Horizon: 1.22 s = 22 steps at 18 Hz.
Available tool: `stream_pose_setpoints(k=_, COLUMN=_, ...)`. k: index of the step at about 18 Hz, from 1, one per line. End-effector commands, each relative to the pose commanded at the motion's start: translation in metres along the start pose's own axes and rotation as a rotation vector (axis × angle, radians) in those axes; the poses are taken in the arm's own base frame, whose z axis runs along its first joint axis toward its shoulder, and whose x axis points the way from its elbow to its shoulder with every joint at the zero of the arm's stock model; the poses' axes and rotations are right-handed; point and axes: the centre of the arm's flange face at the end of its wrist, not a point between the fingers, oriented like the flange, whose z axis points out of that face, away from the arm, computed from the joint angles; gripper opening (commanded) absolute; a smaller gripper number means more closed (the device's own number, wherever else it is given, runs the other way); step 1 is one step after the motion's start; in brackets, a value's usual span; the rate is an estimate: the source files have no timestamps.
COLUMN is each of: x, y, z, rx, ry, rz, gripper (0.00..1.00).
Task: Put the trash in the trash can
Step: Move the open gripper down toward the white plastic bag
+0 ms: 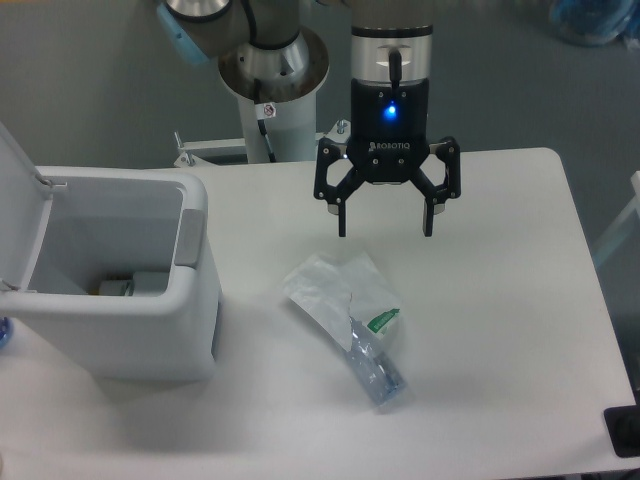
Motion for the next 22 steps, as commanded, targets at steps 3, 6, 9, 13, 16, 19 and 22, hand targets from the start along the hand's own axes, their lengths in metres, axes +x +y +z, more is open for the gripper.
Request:
stream_pose_setpoints(k=3, x=-0.005, y=0.003, z=0.006, rx=-0.029, ry=-0.037, rz=0.018, gripper=1.00)
stream_pose_setpoints(k=6, x=-0.013, y=0.007, z=0.024, rx=-0.069, ry=-0.056, rz=0.019, gripper=1.00)
stream_pose_setpoints(k=9, x=-0.022, y=0.014, z=0.045, rx=-0.119, ry=-0.074, rz=0.005, gripper=1.00)
stream_pose_setpoints(k=13, x=-0.027, y=0.031, z=0.079, rx=-0.244, ry=-0.143, rz=0.002, gripper=1.00)
stream_pose_setpoints(k=16, x=-0.026, y=0.044, z=0.094, rx=-0.307, ry=-0.190, rz=-0.070, gripper=1.00)
stream_pose_setpoints(k=19, x=-0.028, y=0.043, z=0.096, rx=-0.307, ry=-0.215, rz=-0.182, gripper=1.00)
stream_pose_setpoints(k=22, x=-0.027, y=0.045, z=0.112, rx=-0.311, ry=-0.229, rz=-0.326, gripper=1.00)
